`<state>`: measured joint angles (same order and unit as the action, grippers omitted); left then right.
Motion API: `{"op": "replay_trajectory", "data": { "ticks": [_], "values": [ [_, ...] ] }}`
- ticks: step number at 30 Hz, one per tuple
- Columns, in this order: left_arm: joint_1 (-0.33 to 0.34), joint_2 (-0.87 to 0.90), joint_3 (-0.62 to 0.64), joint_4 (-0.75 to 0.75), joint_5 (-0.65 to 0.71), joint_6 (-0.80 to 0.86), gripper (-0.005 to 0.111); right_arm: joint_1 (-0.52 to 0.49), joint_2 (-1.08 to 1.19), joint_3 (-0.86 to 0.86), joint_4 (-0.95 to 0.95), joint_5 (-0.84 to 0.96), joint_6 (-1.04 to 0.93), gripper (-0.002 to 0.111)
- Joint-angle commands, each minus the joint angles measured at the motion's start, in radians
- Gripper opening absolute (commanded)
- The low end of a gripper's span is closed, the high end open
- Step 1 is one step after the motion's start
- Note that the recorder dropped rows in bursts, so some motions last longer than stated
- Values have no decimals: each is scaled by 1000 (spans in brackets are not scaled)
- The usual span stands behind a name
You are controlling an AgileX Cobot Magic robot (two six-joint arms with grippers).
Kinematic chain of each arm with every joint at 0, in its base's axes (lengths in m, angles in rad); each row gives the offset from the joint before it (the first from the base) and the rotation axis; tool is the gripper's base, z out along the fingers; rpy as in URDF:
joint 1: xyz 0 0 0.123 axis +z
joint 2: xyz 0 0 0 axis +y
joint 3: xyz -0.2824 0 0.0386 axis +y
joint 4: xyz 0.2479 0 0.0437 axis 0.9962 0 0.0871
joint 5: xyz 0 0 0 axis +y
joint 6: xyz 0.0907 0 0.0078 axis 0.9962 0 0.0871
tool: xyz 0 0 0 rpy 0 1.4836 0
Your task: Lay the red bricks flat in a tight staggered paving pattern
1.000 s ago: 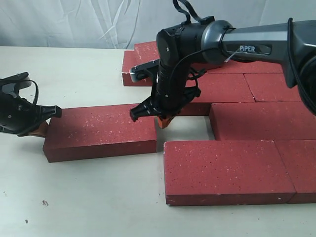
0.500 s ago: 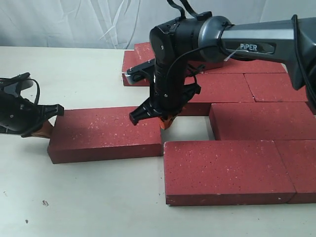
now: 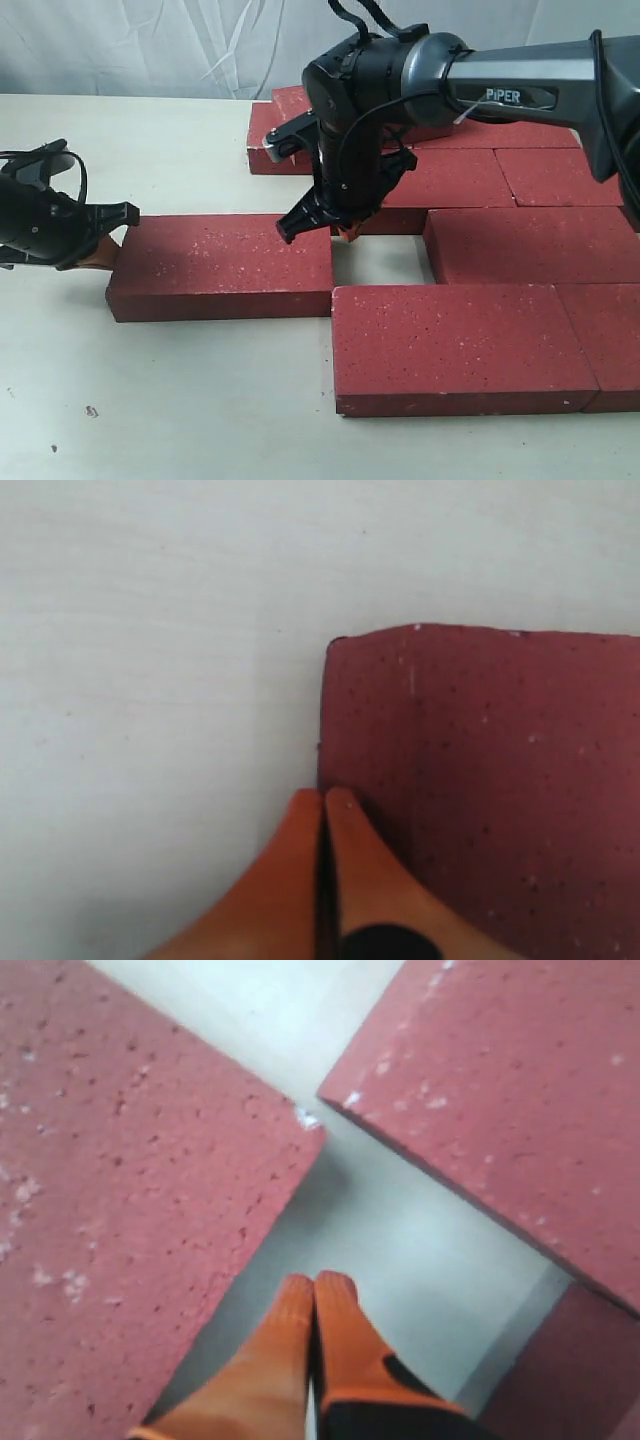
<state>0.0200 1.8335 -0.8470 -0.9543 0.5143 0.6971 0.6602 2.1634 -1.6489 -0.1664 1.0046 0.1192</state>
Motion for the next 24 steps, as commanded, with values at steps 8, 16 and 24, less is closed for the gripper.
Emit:
{"op": "replay_trajectory", "data": {
  "ticks": [8,16,24],
  "values": [
    [33,-7,-27,71,52,-9,0,-32,-118,-1,-24,0,24,-1],
    [72,-7,-27,101,70,-12,0,-30,-127,-1,286,129,-201,-1],
    [33,-1,-27,98,58,-12,0,24,-123,19,356,214,-305,-1]
  ]
}}
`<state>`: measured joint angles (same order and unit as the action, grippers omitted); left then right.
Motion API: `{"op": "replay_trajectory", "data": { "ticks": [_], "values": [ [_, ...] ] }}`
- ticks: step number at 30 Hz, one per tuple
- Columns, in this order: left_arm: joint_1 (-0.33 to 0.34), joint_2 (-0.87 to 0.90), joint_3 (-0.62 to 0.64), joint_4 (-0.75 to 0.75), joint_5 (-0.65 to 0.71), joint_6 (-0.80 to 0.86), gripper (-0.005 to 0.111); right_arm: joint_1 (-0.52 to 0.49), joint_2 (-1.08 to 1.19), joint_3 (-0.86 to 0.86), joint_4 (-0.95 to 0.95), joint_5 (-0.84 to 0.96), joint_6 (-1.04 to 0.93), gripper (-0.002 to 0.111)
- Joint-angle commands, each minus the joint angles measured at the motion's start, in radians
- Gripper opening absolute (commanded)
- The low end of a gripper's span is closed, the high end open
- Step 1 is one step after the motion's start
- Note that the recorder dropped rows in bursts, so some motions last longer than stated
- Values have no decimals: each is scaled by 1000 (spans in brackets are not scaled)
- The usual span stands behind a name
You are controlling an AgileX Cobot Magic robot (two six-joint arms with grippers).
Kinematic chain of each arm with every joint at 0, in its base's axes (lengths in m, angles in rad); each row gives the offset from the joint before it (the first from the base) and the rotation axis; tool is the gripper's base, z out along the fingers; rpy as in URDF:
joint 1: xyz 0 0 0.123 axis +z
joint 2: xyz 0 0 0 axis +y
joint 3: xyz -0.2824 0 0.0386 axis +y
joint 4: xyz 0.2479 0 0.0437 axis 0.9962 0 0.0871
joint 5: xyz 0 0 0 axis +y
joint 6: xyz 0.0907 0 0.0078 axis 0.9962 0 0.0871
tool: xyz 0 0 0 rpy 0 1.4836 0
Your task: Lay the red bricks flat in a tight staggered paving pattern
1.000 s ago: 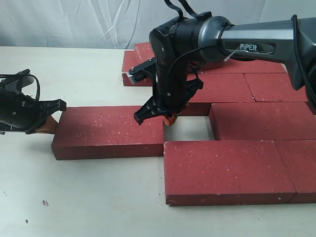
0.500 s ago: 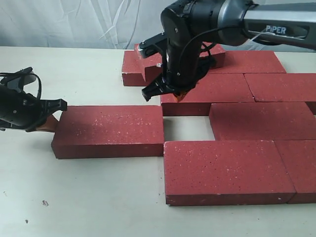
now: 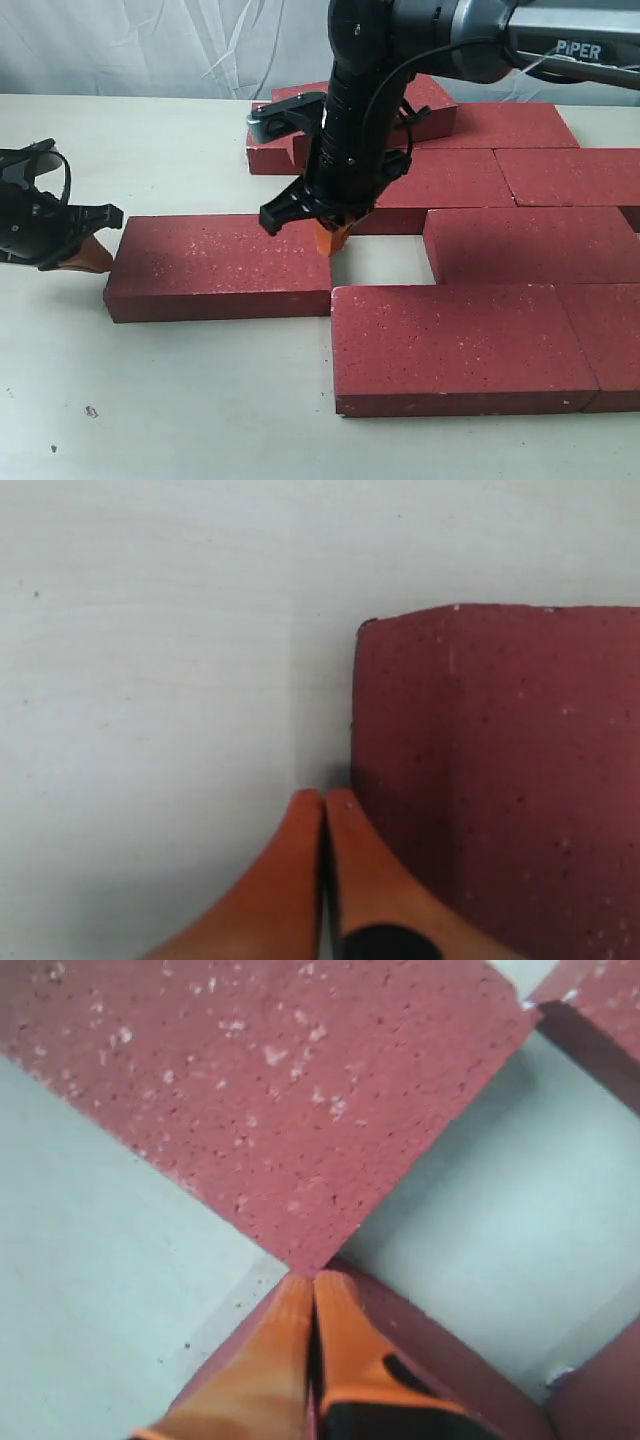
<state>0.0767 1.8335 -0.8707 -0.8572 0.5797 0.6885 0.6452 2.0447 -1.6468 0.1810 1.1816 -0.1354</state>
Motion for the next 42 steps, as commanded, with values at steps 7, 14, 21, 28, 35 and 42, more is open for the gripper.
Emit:
{"op": "replay_trajectory", "data": {
  "ticks": [7,14,21,28,35,42],
  "values": [
    [-40,0,-3,1,-13,-3,0,93,64,39,6,26,-55,-1],
    [-40,0,-3,1,-12,-1,0,93,109,39,3,-12,-47,-1],
    [-40,0,-3,-1,-12,4,0,93,113,39,-63,-52,-23,-1],
    [-40,19,-3,-7,-12,3,0,93,113,39,-65,-48,-1,-1],
    [-40,67,-3,-139,35,104,0,93,46,37,-39,-39,-1,-1],
    [-40,76,-3,-226,55,201,0,41,-47,37,-249,-180,213,-1]
  ]
}}
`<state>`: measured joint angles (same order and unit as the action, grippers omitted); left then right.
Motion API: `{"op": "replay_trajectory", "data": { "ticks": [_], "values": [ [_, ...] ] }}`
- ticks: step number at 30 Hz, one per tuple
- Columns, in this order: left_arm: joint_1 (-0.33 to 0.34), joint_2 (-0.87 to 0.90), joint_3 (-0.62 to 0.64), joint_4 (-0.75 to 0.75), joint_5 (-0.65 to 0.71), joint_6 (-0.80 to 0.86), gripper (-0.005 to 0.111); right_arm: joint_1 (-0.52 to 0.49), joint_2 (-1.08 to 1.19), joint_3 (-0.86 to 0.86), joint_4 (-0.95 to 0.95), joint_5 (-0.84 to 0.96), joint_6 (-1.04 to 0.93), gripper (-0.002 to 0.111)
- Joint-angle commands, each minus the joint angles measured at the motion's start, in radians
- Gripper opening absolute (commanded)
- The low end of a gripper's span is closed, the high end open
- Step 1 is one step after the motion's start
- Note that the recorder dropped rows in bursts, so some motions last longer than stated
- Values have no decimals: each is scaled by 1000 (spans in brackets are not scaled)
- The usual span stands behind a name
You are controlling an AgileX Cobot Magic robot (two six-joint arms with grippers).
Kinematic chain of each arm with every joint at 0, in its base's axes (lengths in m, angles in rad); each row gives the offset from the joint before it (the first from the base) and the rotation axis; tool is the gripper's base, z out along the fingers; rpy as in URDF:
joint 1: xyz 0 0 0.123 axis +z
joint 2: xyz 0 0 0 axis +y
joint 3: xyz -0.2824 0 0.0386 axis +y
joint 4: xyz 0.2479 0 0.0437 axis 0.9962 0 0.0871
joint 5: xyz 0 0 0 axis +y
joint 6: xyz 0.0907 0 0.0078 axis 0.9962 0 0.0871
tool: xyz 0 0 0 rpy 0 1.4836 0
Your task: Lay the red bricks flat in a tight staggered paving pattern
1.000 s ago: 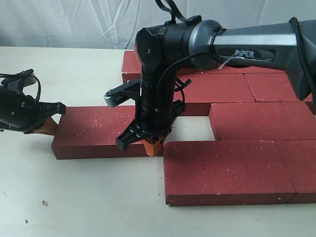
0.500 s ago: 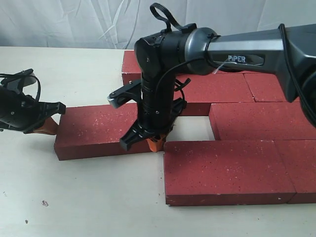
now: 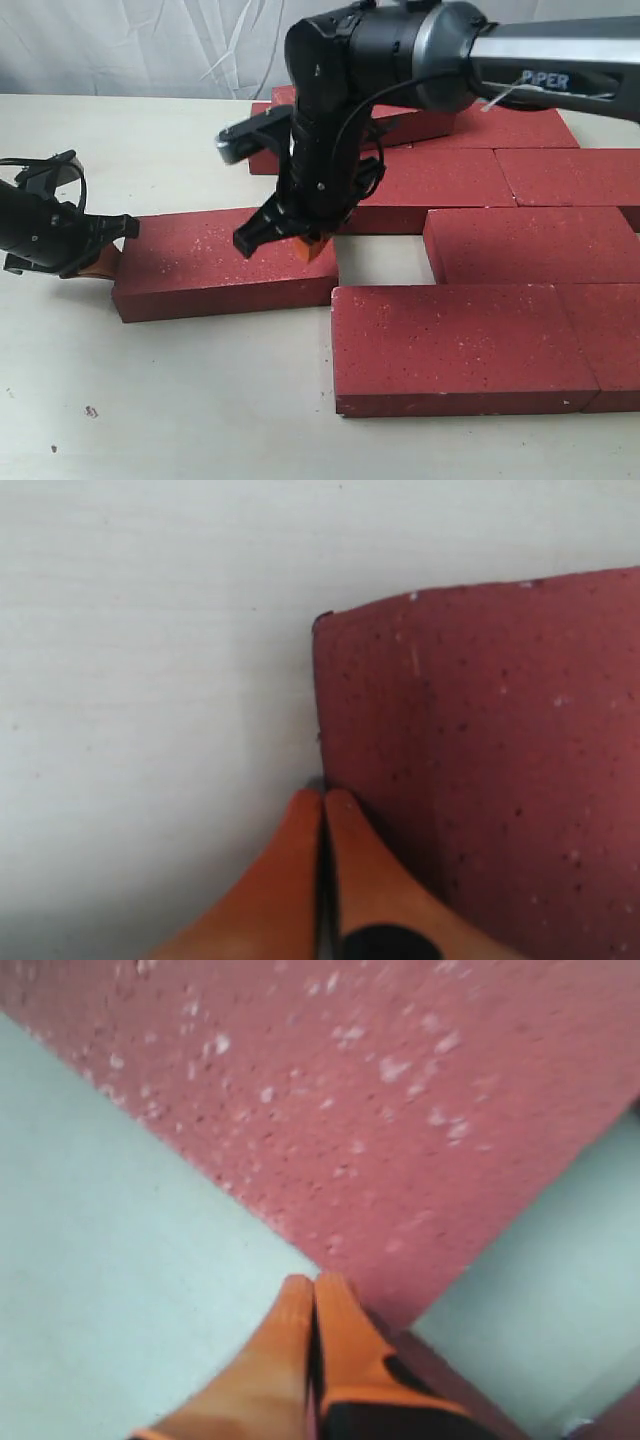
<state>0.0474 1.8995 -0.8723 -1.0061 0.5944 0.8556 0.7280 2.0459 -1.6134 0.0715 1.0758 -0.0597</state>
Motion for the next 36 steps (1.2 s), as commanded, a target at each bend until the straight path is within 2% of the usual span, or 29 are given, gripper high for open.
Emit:
{"op": "replay_trajectory", "data": {
  "ticks": [1,3,11,22,36],
  "values": [
    [-10,10,-2,-77,41,39,0,-51,-53,3,-169,-87,167,-1],
    [-10,10,-2,-76,41,41,0,-75,-53,3,-224,-105,213,-1],
    [1,10,-2,-31,14,35,0,-111,43,5,-234,-154,250,-1],
    [1,10,-2,-6,1,35,0,-109,116,3,5,-158,170,-1],
    [1,10,-2,-6,1,35,0,-109,39,3,27,-154,165,-1]
  ]
}}
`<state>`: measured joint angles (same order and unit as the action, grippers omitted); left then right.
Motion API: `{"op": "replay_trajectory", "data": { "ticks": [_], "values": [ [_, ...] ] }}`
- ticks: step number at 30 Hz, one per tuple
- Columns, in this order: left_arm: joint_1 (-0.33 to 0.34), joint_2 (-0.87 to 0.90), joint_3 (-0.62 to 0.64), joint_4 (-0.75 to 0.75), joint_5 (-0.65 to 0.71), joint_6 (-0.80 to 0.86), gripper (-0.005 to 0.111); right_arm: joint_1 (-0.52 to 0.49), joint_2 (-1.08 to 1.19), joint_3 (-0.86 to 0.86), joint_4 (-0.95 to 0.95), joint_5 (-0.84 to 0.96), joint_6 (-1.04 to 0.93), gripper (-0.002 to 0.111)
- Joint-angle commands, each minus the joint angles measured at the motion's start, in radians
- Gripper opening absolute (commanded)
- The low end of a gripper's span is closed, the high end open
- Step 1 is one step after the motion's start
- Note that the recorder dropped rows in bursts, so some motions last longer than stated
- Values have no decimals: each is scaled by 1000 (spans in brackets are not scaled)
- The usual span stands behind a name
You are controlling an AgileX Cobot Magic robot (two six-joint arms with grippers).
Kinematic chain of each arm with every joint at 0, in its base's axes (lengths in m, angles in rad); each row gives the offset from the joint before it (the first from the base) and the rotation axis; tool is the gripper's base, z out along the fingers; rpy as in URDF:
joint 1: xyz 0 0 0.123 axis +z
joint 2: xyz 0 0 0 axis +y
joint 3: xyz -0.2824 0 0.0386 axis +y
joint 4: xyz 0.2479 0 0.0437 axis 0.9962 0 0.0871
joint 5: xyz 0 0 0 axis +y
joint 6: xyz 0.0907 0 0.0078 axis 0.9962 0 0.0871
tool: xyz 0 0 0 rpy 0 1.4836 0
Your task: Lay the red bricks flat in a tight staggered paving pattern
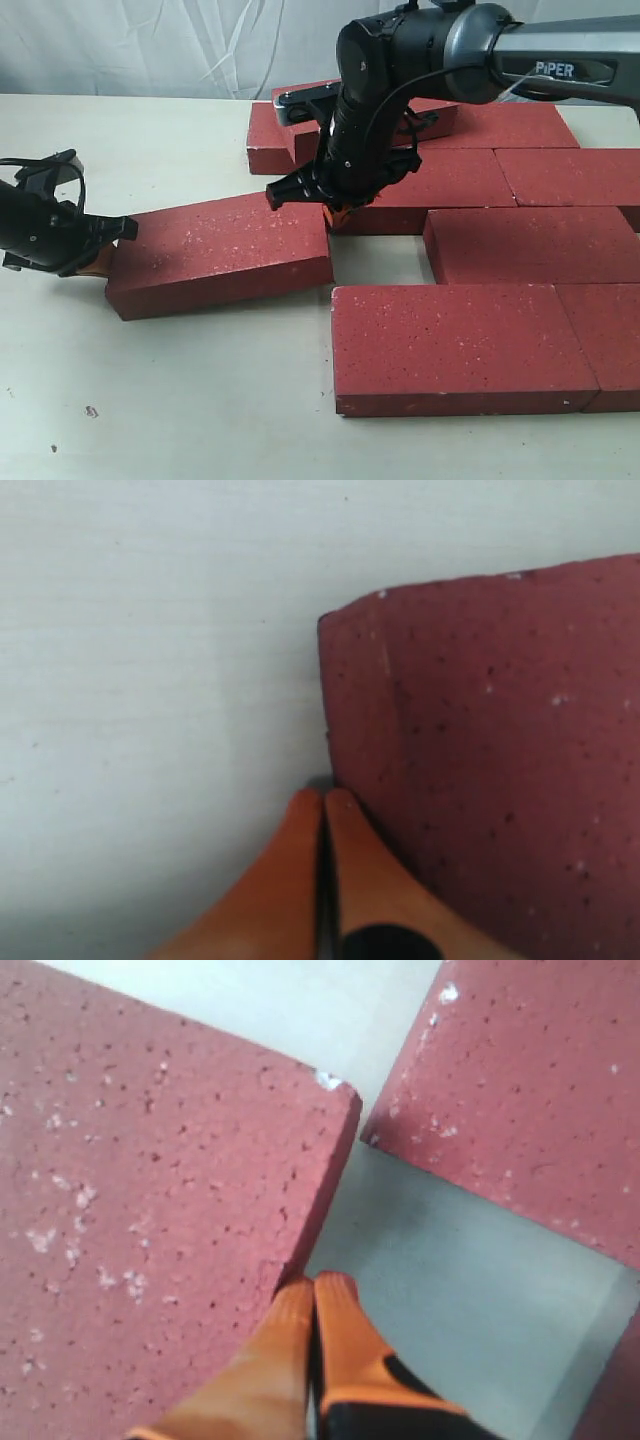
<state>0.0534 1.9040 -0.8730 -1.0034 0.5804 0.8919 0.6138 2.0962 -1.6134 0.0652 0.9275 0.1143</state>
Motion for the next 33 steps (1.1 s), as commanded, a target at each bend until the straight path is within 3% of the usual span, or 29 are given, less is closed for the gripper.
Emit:
{"op": "replay_trajectory", "data": {
  "ticks": [1,14,20,25,33],
  "values": [
    [-5,6,-1,-9,19,-2,0,5,-13,3,33,2,-9,-1],
    [-96,10,-1,-12,22,9,0,5,11,3,-65,83,-9,-1],
    [-22,-13,-2,44,19,7,0,3,23,3,-74,61,-9,-1],
    [48,-22,-2,91,19,7,0,3,23,3,-311,56,102,-1],
    [43,-22,-2,69,21,9,0,3,43,3,-327,-76,175,-1]
  ]
}}
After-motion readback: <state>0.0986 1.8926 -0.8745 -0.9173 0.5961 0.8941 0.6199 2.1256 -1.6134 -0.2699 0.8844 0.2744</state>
